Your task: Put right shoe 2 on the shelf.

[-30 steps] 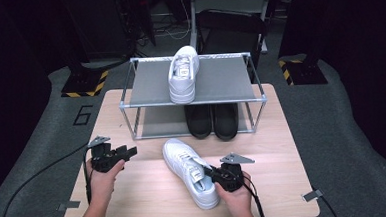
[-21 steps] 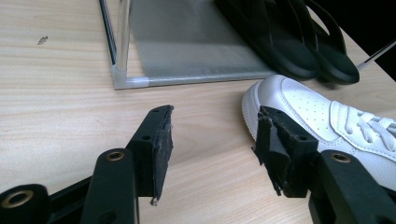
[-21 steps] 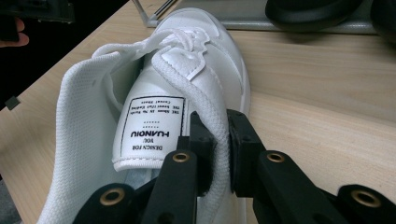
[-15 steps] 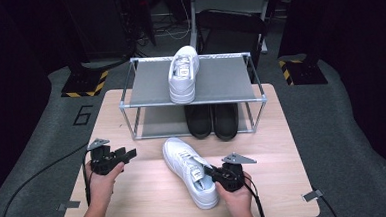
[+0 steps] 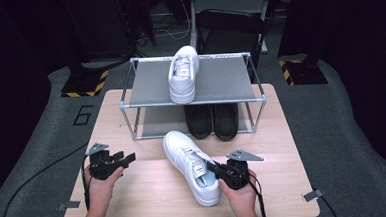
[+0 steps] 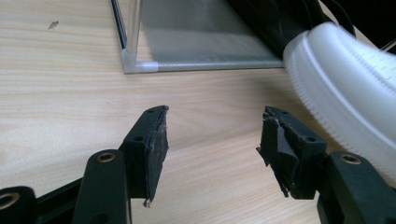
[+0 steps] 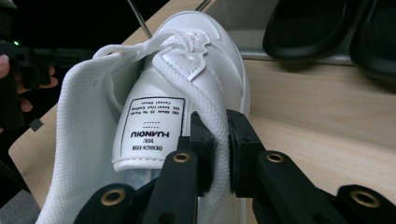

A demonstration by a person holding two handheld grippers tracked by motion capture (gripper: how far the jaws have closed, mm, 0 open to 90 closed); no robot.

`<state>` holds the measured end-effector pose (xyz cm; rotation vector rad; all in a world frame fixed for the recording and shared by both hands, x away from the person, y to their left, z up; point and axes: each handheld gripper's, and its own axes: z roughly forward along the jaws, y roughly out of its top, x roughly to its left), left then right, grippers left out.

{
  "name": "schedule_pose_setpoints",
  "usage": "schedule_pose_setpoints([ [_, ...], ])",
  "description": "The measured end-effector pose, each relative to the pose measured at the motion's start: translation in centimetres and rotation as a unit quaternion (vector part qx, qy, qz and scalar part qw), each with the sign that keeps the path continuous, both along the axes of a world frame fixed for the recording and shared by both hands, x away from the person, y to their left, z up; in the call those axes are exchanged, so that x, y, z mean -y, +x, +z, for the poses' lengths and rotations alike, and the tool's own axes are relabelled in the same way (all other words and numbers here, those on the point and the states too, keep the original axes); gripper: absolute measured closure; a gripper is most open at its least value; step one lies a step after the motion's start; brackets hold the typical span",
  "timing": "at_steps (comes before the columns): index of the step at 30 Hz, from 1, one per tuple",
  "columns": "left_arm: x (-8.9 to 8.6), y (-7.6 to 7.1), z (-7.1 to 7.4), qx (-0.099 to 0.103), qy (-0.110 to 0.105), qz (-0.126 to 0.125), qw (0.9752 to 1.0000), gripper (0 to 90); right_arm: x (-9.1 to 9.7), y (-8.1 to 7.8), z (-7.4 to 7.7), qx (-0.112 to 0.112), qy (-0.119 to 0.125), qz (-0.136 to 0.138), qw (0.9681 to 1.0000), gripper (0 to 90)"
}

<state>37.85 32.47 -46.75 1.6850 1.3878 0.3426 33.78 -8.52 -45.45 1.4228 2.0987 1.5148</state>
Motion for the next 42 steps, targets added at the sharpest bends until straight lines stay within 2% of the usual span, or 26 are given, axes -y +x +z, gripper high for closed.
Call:
schedule_pose_setpoints([
  [3,0.0,-0.3,-0.5,0.004,0.008,0.001,1.0000,40.8,0.4,0.0,0.9,0.004,-0.002,0.000,1.0000,82.2],
  [8,0.0,-0.9,-1.6,-0.003,0.018,0.007,0.9998,39.9,1.2,0.0,2.2,0.005,0.001,0.003,1.0000,82.1],
  [14,0.1,-1.5,-3.0,-0.001,0.038,0.001,0.9993,39.0,2.4,-0.1,3.7,0.011,-0.006,0.003,0.9999,82.1],
  [19,0.4,-1.8,-4.0,-0.009,0.052,-0.008,0.9986,39.0,3.3,-0.1,4.7,0.011,-0.002,0.000,0.9999,82.1],
  [20,0.5,-1.8,-4.2,-0.004,0.054,-0.006,0.9985,39.0,3.5,-0.2,5.0,0.012,-0.003,0.001,0.9999,82.0],
  [21,0.5,-1.8,-4.2,-0.010,0.051,-0.008,0.9986,39.0,3.7,-0.2,5.2,0.012,-0.003,-0.001,0.9999,82.0],
  [24,0.4,-1.8,-4.3,-0.003,0.054,-0.007,0.9985,39.0,4.1,-0.3,5.7,0.015,-0.005,-0.006,0.9999,81.9],
  [27,0.3,-1.9,-4.3,-0.010,0.053,-0.007,0.9985,39.0,4.5,-0.4,6.2,0.014,-0.004,-0.006,0.9999,81.9],
  [30,0.2,-1.9,-4.5,-0.005,0.053,-0.002,0.9986,39.0,5.1,-0.5,6.5,0.017,-0.002,-0.008,0.9998,81.9],
  [34,0.1,-2.0,-4.6,-0.014,0.051,0.000,0.9986,39.0,5.7,-0.7,7.1,0.020,-0.001,-0.014,0.9997,81.9],
  [40,0.1,-1.9,-4.8,-0.005,0.057,0.002,0.9984,39.0,6.5,-0.8,8.0,0.028,0.002,-0.022,0.9993,81.9],
  [42,0.2,-2.0,-4.8,-0.012,0.056,0.001,0.9984,39.0,6.6,-0.9,8.3,0.032,0.003,-0.023,0.9992,81.8],
])
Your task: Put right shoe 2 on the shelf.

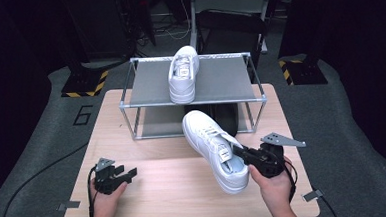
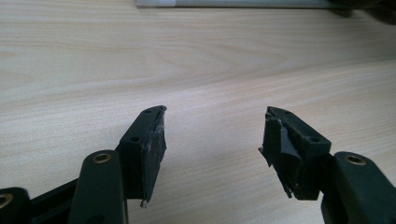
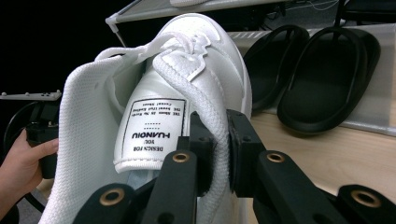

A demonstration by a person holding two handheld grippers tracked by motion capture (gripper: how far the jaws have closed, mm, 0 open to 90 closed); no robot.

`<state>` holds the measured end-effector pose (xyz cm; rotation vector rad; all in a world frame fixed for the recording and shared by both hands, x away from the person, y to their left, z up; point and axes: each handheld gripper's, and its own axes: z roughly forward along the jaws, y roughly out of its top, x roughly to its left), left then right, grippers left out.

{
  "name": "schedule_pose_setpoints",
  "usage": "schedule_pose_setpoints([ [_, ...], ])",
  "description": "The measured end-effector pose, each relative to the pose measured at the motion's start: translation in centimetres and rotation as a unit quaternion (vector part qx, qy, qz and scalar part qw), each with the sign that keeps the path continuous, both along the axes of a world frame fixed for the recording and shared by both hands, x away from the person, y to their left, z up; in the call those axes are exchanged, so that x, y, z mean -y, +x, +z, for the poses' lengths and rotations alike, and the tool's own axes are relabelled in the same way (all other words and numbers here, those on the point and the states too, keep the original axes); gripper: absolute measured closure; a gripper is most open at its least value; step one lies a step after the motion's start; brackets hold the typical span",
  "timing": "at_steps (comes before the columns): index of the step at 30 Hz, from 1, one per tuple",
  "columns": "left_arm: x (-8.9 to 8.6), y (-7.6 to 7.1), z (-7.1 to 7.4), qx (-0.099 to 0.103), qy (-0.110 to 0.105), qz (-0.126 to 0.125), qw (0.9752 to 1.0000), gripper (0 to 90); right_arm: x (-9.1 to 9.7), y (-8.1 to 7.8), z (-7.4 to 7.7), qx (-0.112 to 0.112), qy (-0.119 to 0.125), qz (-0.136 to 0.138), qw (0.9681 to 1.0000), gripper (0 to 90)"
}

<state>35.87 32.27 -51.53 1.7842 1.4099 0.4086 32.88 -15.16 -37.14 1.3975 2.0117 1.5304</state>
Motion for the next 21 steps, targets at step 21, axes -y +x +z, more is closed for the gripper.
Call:
schedule_pose_setpoints([
  [21,0.1,0.2,-0.1,-0.001,0.001,-0.004,1.0000,39.0,1.1,-0.2,2.0,0.008,0.002,-0.004,1.0000,81.9],
])
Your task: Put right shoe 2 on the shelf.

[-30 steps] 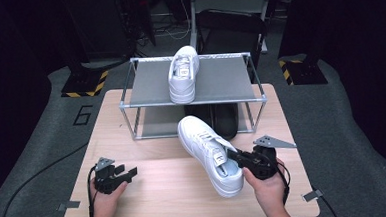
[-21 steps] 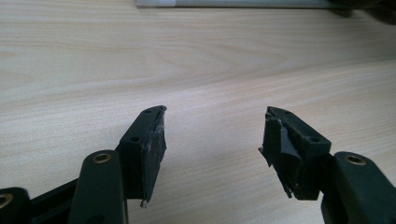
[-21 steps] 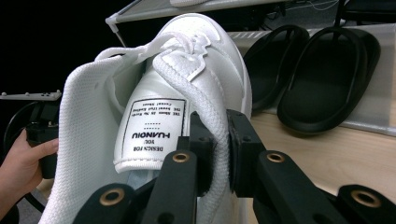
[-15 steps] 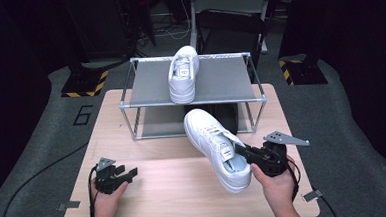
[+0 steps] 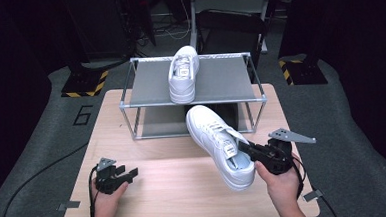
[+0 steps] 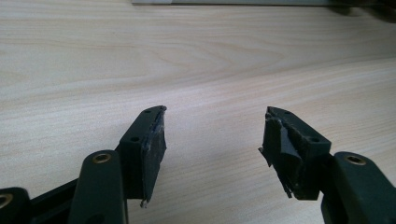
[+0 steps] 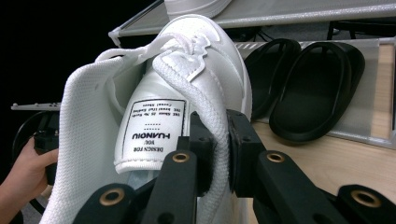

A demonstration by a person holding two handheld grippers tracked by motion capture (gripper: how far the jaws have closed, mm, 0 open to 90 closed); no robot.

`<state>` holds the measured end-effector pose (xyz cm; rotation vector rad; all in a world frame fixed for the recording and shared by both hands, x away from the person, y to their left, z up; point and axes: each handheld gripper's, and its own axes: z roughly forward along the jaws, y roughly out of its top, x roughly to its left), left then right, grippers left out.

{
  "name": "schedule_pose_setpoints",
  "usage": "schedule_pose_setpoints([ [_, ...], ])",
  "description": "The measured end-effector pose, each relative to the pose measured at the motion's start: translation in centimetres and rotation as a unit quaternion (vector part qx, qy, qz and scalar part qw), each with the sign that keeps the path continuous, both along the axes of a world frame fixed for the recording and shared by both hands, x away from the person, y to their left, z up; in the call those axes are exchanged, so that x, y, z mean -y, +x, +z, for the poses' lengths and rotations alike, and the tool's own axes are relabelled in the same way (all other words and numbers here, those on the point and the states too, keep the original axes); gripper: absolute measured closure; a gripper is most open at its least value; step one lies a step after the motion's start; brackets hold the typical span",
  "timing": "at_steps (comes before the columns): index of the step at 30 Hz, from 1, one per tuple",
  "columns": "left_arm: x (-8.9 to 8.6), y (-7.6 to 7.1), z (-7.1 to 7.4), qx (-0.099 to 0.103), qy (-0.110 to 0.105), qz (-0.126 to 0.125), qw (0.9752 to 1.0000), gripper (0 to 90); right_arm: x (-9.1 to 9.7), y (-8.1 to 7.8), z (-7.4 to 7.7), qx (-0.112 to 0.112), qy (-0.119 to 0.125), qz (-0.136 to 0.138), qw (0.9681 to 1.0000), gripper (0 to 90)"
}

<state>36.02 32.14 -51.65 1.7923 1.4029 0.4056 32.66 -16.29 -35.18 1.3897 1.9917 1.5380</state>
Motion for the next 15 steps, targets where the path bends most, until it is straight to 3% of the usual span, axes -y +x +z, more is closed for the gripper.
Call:
schedule_pose_setpoints([
  [15,0.1,-0.1,0.0,-0.005,-0.003,-0.001,1.0000,39.0,1.6,0.5,2.3,0.006,0.005,-0.009,0.9999,81.9],
])
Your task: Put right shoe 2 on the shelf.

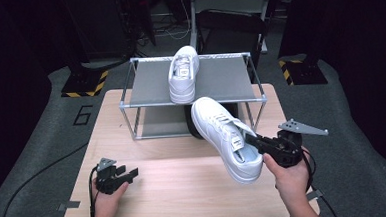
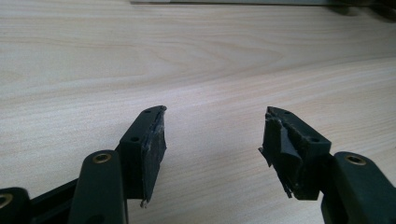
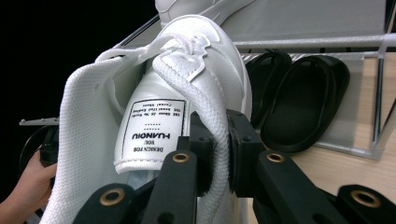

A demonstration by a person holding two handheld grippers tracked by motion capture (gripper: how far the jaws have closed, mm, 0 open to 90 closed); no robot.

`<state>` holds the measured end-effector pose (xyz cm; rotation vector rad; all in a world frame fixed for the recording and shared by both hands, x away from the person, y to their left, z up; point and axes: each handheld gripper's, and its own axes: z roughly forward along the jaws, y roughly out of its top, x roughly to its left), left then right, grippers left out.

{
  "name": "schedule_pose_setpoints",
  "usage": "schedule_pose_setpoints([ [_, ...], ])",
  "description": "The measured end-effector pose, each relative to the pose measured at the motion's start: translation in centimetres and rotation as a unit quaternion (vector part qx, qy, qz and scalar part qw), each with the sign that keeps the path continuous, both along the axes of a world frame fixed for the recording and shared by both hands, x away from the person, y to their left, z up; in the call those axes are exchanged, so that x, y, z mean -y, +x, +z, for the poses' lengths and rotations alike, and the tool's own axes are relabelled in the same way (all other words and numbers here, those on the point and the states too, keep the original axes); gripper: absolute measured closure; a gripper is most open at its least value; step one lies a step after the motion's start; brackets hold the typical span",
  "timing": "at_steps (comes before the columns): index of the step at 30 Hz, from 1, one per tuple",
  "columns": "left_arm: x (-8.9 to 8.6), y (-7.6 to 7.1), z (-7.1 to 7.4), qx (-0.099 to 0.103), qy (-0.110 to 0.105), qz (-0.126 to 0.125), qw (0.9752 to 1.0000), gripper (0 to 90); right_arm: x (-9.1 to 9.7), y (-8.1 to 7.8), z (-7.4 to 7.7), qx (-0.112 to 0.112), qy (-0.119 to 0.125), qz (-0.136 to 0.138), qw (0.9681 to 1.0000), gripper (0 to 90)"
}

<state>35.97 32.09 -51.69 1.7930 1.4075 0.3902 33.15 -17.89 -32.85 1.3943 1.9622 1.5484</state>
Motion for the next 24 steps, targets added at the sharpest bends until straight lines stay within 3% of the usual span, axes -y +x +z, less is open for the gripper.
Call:
schedule_pose_setpoints([
  [15,-0.1,0.0,-0.1,0.002,-0.001,0.001,1.0000,39.0,1.1,1.4,2.0,0.007,0.000,-0.023,0.9997,81.9],
  [24,-0.2,0.0,-0.1,-0.001,-0.002,-0.001,1.0000,39.0,2.0,4.1,2.2,-0.001,-0.005,-0.055,0.9985,81.9],
])
